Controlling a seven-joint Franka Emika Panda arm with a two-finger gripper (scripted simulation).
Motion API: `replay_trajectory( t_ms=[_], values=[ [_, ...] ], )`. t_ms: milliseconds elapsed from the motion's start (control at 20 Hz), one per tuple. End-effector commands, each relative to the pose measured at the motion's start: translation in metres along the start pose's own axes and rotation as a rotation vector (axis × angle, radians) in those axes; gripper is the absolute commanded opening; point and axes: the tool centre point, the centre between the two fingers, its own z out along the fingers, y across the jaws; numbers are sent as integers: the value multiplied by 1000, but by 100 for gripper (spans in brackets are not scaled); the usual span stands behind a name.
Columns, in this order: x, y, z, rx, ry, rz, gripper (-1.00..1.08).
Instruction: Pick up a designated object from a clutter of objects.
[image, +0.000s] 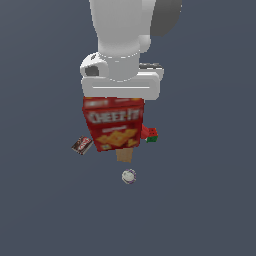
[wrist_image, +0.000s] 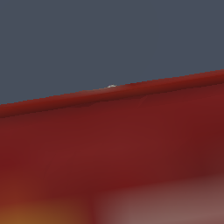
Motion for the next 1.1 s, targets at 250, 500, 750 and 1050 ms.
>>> replay_trajectory(
  t_ms=[250, 500, 750, 1050],
  values=[
    [4, -3, -6, 8, 24, -13, 100],
    [5, -6, -13, 13, 44, -30, 100],
    [7, -5, -9, 13, 40, -17, 100],
    [20, -7, 9, 15, 35, 41, 100]
  ],
)
